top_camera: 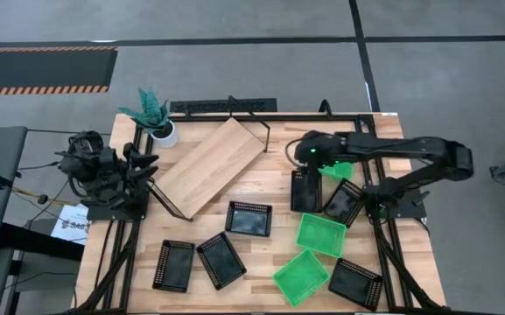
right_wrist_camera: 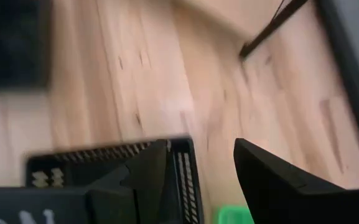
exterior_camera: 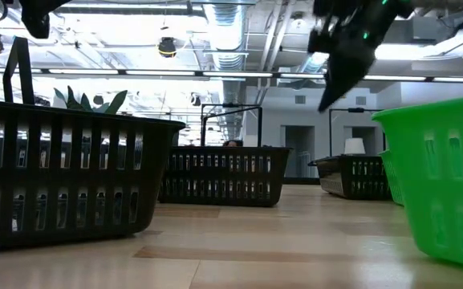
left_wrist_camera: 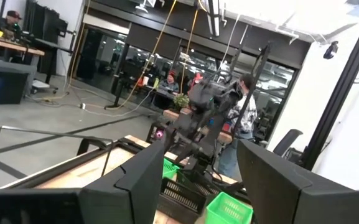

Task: Stack baskets on shelf by color
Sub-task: Put the black bin on the shelf

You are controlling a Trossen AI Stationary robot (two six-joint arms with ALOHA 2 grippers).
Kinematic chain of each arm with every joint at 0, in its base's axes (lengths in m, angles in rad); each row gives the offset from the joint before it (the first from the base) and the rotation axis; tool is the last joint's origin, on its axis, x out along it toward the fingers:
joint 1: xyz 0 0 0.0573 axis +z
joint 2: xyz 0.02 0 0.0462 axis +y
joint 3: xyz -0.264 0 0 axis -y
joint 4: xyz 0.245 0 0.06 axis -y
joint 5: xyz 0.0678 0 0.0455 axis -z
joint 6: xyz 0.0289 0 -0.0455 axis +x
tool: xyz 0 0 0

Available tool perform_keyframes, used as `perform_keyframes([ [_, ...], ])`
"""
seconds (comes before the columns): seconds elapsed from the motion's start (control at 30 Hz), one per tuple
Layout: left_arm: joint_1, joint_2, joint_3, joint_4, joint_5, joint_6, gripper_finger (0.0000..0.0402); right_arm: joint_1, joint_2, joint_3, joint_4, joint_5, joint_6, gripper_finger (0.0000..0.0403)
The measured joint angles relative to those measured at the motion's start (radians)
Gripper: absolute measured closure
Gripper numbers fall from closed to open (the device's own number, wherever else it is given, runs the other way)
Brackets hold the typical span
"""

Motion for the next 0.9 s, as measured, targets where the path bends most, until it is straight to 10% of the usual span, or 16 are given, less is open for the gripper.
perform_keyframes([
  [0.7,0.0,0.0,0.0,-0.213,-0.004,-0.174,0.0207,-0.107,0.339,0.0,-0.042,-0.058,-0.108,0.0195],
  [0.9,0.0,0.0,0.0,-0.225,-0.006,-0.188,0.0207,-0.111,0.382,0.001,-0.041,-0.055,-0.097,0.027],
])
